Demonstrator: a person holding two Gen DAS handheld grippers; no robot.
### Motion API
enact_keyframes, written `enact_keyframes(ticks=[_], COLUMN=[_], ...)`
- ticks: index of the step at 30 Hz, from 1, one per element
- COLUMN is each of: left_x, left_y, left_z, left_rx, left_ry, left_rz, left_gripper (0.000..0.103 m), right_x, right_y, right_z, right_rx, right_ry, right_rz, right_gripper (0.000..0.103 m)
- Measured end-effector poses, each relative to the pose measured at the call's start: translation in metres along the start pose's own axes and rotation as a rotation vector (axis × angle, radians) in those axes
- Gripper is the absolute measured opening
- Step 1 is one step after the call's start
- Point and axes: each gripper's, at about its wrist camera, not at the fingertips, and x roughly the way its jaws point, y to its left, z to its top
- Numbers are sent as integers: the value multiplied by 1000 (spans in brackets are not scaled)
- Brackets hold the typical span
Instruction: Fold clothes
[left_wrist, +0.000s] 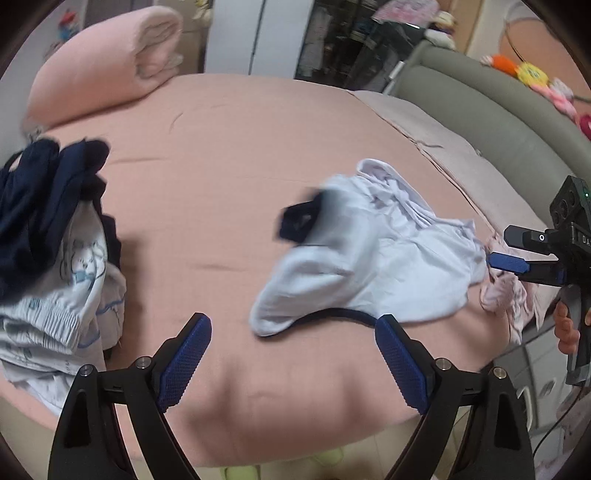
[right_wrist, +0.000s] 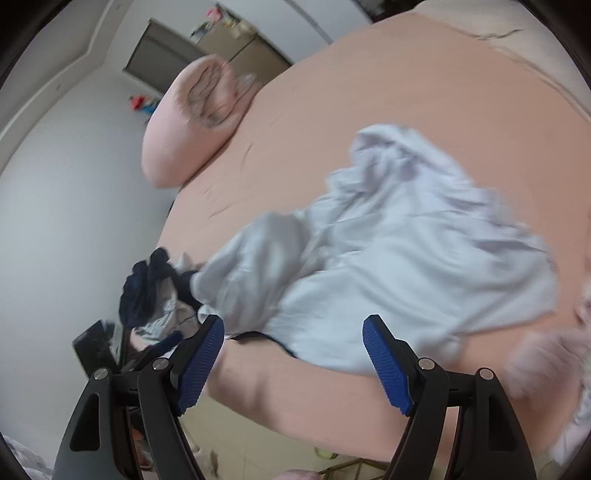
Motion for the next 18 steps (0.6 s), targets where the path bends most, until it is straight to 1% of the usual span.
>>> enact_keyframes(ticks=[3,5,9,12,16,18], left_x=[-4,-4,3,12,28,34], left_y=[-17,-29,-38,-42,-40,-39], left_z=[-1,0,1,-1,-8,-12], left_rx=[46,74,152,205,280,296], left_ry=[-9,-21,-33,-22,14,18], left_rz=[32,59,84,108,163,165], left_gripper=[91,91,91,91,91,91], right_x=[-20,-27,-35,-33,-22,-7], right_y=[-20,-27,-30,-29,-27,-27], right_z=[-12,-18,-32,-43,-49,-49], right_rx=[56,77,43,7,-31,-48], right_ry=[-54,-69,-74,-72,-80,-47], right_rz=[-7,-14,-60,-99,-133,-132], right_gripper=[78,78,78,78,78,78])
